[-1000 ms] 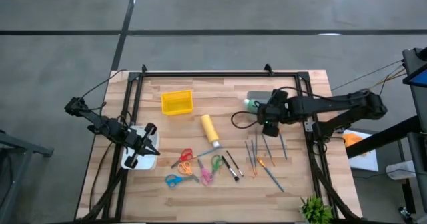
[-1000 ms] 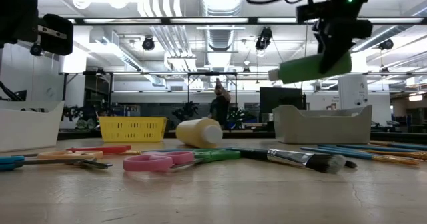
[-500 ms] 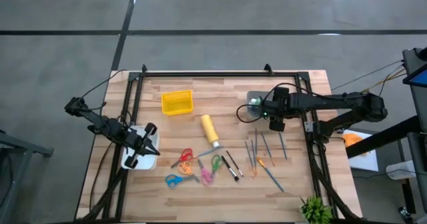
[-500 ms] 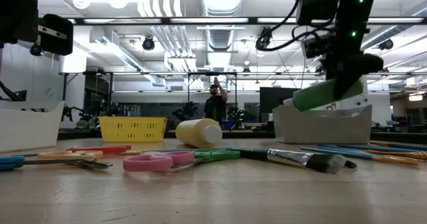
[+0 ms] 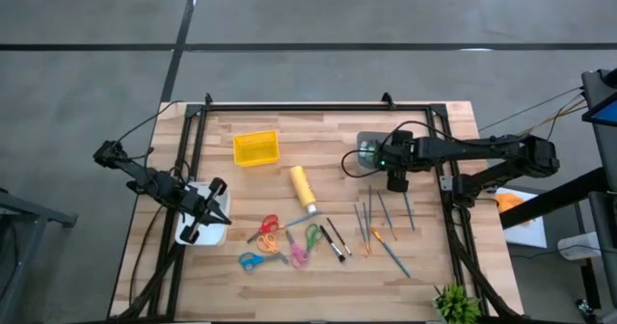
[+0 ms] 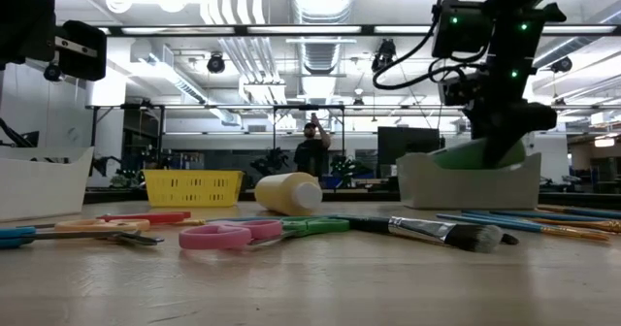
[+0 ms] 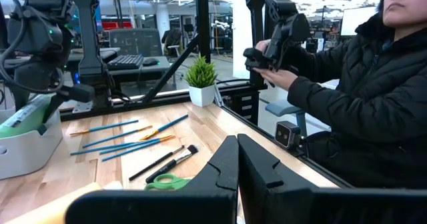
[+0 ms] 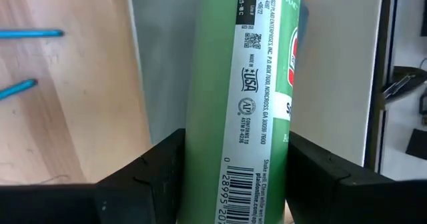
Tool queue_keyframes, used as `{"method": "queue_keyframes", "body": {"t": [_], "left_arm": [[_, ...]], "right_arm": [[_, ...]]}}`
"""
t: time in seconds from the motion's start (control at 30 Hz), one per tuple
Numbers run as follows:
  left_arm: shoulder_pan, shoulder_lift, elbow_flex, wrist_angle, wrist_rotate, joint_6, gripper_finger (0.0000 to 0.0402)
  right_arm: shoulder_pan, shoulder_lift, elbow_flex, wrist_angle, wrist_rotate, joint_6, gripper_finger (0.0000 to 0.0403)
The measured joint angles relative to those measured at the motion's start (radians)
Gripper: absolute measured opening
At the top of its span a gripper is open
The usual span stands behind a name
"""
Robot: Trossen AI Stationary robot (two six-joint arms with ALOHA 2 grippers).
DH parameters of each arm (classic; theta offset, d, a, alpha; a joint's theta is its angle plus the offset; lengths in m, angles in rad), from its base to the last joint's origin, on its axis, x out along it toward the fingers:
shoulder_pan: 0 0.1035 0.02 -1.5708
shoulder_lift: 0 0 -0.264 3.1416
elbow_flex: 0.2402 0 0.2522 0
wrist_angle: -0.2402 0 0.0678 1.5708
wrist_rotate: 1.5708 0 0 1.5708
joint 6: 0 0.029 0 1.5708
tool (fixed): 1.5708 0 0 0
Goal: Pick & Place Paint Supplies
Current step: Put the green acrylic paint bottle into the gray bin, then put the yellow acrylic paint bottle into the gray bin
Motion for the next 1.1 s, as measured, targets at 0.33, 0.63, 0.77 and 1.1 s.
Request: {"method": "queue_keyframes", "body": {"t": [0.33,0.63,0.77,1.1], "left_arm": [[0.000,0.000,0.000,0.000,0.000,0.000,0.0000],[0.000,0.000,0.000,0.000,0.000,0.001,0.0000],[0.000,0.000,0.000,0.000,0.000,0.001,0.0000],[0.000,0.000,0.000,0.000,0.000,0.004,0.0000]], "right_arm": [[0.000,-0.001,-0.040,0.052,-0.030,-0.001,0.0199],[0.000,-0.001,-0.045,0.062,-0.032,-0.006,0.0219],[0.001,-0.001,-0.046,0.081,-0.032,0.019,0.0258],[0.001,-0.001,-0.046,0.083,-0.030,0.030,0.0279]]}}
